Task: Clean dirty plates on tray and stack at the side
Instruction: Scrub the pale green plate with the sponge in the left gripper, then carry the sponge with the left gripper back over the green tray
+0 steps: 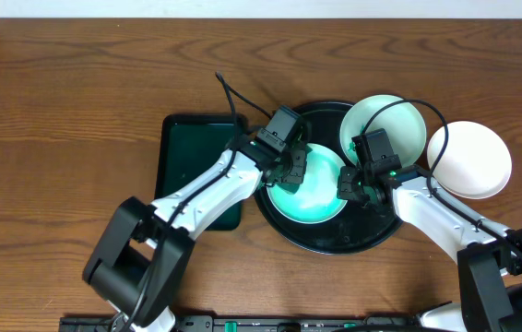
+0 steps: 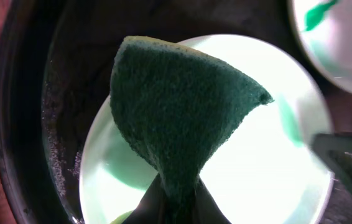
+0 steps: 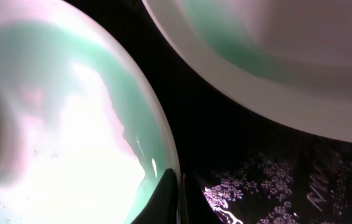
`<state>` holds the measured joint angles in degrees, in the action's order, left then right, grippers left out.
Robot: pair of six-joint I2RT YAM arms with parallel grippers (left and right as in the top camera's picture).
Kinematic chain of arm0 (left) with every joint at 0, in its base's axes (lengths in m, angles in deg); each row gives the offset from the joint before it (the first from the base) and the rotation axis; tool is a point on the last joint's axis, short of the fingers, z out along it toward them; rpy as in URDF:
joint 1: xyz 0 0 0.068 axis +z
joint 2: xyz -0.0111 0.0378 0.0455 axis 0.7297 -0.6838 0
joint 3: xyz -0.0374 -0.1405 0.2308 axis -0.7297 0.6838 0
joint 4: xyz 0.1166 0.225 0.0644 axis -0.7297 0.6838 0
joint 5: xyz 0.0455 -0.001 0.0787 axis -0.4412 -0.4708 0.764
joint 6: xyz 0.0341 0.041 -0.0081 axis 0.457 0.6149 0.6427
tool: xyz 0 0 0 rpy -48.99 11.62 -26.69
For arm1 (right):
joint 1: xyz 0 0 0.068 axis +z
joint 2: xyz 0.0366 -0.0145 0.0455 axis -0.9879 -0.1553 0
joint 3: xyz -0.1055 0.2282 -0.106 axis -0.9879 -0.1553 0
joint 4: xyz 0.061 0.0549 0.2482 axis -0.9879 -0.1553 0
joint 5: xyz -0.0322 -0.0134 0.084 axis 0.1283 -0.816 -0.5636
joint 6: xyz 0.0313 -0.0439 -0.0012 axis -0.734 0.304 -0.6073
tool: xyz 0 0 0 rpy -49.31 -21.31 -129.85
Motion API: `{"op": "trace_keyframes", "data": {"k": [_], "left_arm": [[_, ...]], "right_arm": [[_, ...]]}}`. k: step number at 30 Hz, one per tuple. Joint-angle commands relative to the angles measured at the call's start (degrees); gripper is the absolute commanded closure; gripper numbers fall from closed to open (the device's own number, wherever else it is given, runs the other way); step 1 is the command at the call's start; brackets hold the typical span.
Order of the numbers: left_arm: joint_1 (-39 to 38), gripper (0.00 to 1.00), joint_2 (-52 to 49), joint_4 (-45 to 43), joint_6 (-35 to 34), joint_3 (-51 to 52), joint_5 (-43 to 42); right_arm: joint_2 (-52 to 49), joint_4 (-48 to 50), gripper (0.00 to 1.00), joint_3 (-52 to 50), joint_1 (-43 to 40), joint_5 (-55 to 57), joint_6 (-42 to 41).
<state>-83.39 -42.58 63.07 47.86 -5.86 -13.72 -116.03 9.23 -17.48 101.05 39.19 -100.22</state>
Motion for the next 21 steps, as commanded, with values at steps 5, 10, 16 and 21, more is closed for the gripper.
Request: {"op": "trace_keyframes", "data": {"k": [5,10,16,21], "left_arm": [[0.0,0.92,-6.1,3.4,-3.1,0.2,2.4],[-0.2,0.93,-6.4,8.7,-9.0,0.1,0.3],[-0.2,0.93,-6.4,7.6,-9.1,0.1,-19.9],[-0.2,0.93,-6.4,3.1,-9.6,0.1,-22.6]], "right_arm": [[0.2,0.5,0.99,-0.1,0.5,-3.0,0.9],[0.2,0.6,0.99,-0.1,0.5,-3.0,0.9],[0.2,0.8,0.99,-0.1,0.7,-3.0,0.9],[0.2,0.7,0.99,-0.1,1.2,-3.0,0.9]]}}
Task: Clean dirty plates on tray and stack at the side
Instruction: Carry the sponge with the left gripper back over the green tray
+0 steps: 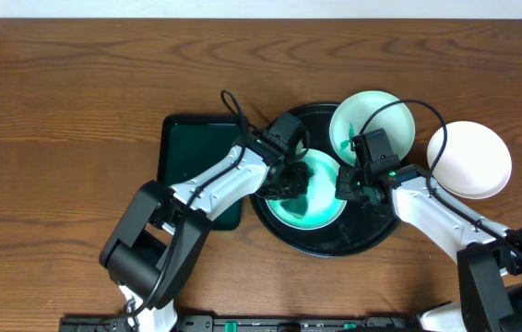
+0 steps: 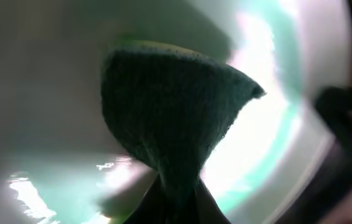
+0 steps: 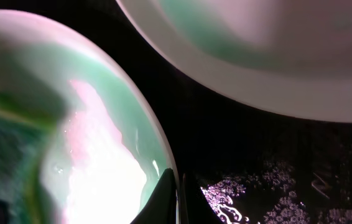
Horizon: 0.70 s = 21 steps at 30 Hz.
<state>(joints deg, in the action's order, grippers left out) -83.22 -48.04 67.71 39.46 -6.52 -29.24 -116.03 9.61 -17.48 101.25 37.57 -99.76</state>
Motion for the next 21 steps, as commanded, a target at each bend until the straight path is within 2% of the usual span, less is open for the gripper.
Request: {"op": "trace_keyframes", "data": {"k": [1,6,12,16,21], "left_arm": [[-0.4,0.93,-0.9,-2.0,-1.7,0.8,-7.3],[0.0,0.93,-0.2,-6.7,-2.4,0.7,-8.9],[2.6,0.93,4.7,-6.3,-2.2,0.1,-5.2],[5.7,0.93,9.7,-1.9,-2.0,0.1,0.6],[12.2,0.93,15.6,8.3,1.3,0.1,10.3]], "right_arm": [[0.2,0.4,0.99,-0.1,1.0,-1.4,0.5],[0.2,0.5,0.99,-0.1,1.0,-1.4,0.4],[0.2,0.5,0.99,-0.1,1.0,-1.4,0.4],[0.2,0.4,0.99,-0.1,1.0,-1.4,0.5],[0.2,0.4,0.99,-0.1,1.0,-1.4,0.4]]}}
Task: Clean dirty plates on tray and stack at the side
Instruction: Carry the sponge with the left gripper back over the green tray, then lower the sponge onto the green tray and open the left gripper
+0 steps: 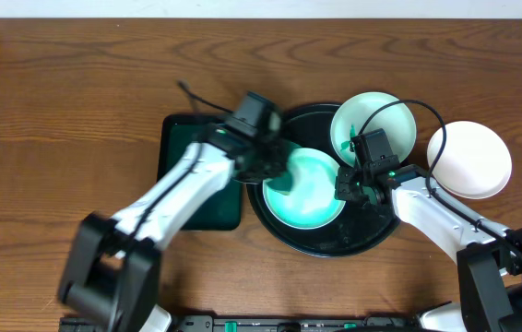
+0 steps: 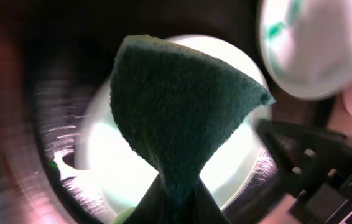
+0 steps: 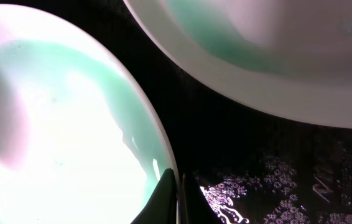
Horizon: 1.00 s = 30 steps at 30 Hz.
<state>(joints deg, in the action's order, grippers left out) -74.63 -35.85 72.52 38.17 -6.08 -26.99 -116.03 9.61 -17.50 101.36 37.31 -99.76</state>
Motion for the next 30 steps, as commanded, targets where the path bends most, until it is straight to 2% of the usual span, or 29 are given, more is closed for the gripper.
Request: {"op": "trace_keyframes", "data": {"k": [1,2,6,11,15,22,30], "left_arm": [[5.2,0.93,4.4,5.6,3.2,-0.3,9.5],[8.2,0.93,5.9,9.3,5.0,-0.3,11.7],[14.0,0.93,6.6,15.1,9.3,-0.3,14.3],[18.0,0.93,6.3,16.5,17.0,-0.3,14.8],[18.4,0.93,6.2,16.5,17.2,-0.1,20.3],[18.4,0.93,6.2,15.7,17.2,1.8,21.9],[18.4,0.93,6.2,9.6,17.2,7.8,21.9]], "right_arm": [[0.2,0.4,0.99,-0.1,0.9,-1.2,0.4],[0.2,0.4,0.99,-0.1,0.9,-1.2,0.4],[0.2,0.5,0.99,-0.1,0.9,-1.1,0.4],[0.2,0.4,0.99,-0.1,0.9,-1.1,0.5],[0.2,0.4,0.99,-0.1,1.0,-1.1,0.5],[0.2,0.4,0.99,-0.1,1.1,-1.1,0.5],[0.2,0.4,0.99,-0.1,1.1,-1.1,0.4]]}}
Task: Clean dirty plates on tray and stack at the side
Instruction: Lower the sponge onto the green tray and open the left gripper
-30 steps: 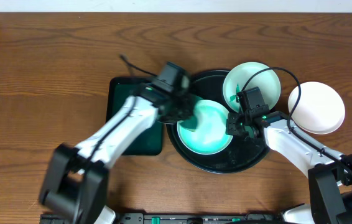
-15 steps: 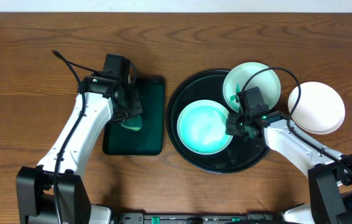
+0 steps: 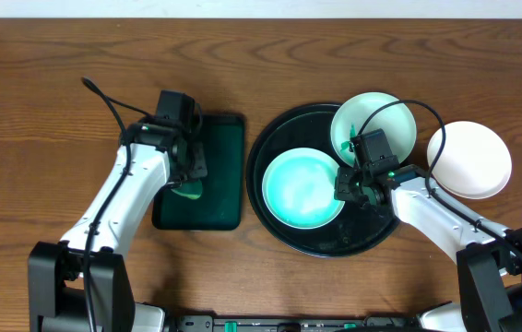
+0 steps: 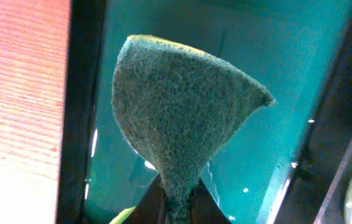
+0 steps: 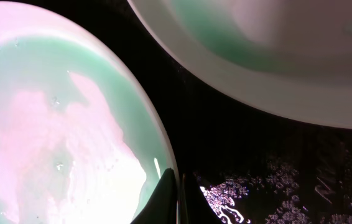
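A round black tray holds a pale green plate and, at its back right, a white plate smeared green. My right gripper is shut on the right rim of the green plate; the smeared plate lies just beyond. My left gripper is shut on a dark green sponge, held over the teal liquid in the black rectangular tray.
A clean white plate rests on the wooden table right of the round tray. The rectangular tray sits left of the round tray, almost touching it.
My left gripper has gone with the sponge from over the green plate's left side to over the rectangular tray. The right gripper keeps its hold on the plate's rim.
With the right gripper holding the green plate's rim throughout, my left gripper held the sponge above the plate, then down against its wet surface, then above its left part. Now the sponge is over the rectangular tray's liquid.
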`<state>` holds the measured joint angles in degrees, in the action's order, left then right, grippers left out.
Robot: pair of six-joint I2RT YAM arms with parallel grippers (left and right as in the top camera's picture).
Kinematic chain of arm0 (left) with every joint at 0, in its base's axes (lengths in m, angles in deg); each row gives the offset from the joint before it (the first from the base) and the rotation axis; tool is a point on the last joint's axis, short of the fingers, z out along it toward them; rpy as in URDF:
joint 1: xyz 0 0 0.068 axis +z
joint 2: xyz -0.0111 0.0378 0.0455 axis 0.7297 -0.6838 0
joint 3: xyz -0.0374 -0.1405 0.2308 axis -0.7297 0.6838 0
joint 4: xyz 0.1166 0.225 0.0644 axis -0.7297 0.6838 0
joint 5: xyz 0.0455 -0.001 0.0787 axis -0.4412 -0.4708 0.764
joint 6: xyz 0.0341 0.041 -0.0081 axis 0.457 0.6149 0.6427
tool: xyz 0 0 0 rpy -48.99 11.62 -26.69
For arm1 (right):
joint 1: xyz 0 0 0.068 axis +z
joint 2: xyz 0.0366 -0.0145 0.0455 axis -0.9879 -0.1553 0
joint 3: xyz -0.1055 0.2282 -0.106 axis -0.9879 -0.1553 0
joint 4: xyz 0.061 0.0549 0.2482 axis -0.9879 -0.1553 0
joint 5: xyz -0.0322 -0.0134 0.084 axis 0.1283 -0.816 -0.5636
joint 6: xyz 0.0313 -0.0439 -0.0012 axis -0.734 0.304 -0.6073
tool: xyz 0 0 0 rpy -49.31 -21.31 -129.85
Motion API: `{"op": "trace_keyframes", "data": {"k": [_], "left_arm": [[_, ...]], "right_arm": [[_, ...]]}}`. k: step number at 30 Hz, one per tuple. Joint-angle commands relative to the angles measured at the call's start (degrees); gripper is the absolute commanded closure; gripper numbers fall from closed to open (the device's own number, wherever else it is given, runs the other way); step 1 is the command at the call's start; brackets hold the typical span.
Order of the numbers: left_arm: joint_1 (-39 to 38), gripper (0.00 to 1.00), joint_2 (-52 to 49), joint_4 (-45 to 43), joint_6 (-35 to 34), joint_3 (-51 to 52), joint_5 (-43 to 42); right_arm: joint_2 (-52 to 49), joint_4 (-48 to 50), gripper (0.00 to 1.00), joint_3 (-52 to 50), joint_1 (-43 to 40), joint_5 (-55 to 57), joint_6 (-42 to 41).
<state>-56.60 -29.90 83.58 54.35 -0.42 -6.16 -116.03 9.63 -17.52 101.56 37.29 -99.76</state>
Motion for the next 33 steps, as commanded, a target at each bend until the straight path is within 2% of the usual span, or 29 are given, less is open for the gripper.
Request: {"op": "trace_keyframes", "data": {"k": [1,15,26,33], "left_arm": [[0.4,0.93,0.3,-2.4,1.0,3.0,1.1],[0.3,0.93,0.3,-7.9,1.0,8.2,3.8],[0.4,0.93,0.3,-8.8,1.0,8.2,3.9],[0.3,0.93,0.3,-8.8,1.0,8.2,7.3]], "right_arm": [[0.2,0.4,0.99,-0.1,0.9,-1.1,0.4],[0.2,0.4,0.99,-0.1,0.9,-1.1,0.4],[0.2,0.4,0.99,-0.1,0.9,-1.1,0.4],[0.2,0.4,0.99,-0.1,0.9,-1.1,0.4]]}}
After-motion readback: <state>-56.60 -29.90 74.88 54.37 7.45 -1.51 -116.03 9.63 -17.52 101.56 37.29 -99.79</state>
